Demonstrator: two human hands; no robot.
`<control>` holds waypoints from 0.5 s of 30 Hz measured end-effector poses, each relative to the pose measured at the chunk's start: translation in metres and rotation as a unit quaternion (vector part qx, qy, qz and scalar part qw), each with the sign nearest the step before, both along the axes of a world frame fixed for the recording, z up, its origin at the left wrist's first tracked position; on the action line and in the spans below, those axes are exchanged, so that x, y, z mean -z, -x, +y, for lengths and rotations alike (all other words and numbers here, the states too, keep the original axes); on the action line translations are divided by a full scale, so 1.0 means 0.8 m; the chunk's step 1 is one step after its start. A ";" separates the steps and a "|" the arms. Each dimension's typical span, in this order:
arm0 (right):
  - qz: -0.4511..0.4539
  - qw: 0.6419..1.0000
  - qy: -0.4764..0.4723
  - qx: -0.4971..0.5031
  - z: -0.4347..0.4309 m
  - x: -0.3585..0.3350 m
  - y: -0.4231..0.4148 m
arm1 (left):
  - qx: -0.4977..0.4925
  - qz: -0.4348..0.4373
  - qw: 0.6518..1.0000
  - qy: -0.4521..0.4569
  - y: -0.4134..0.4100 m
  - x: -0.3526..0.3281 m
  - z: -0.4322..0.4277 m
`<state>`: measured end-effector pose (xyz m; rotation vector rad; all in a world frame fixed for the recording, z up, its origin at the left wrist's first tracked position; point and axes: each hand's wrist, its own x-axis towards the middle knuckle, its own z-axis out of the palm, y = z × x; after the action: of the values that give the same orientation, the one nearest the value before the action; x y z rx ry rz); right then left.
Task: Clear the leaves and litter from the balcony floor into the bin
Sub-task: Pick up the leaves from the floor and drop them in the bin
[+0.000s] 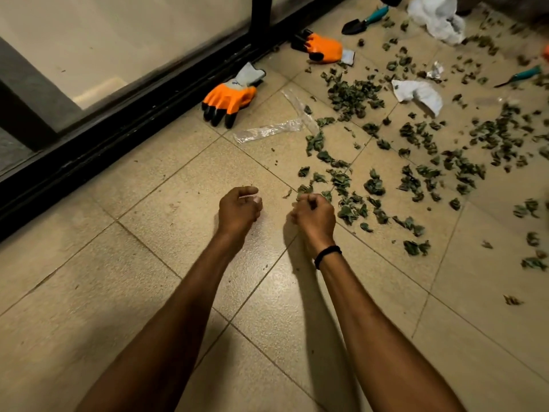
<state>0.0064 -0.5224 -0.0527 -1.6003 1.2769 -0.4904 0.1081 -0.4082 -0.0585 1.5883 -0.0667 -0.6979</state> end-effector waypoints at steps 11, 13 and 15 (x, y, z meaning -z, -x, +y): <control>0.150 0.969 0.155 -0.120 -0.032 0.003 0.000 | -0.042 0.343 0.918 0.196 0.010 -0.051 -0.041; 0.120 0.982 0.119 -0.082 -0.035 0.001 0.004 | 0.003 0.157 0.987 0.035 0.007 -0.042 -0.052; 0.055 0.998 0.018 -0.021 -0.036 -0.002 0.013 | 0.091 -0.156 0.975 -0.131 0.008 -0.021 -0.059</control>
<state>-0.0036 -0.5515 -0.0511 -1.7012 1.3187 -0.4061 0.1020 -0.4551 -0.0414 1.9538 -0.3689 -0.6109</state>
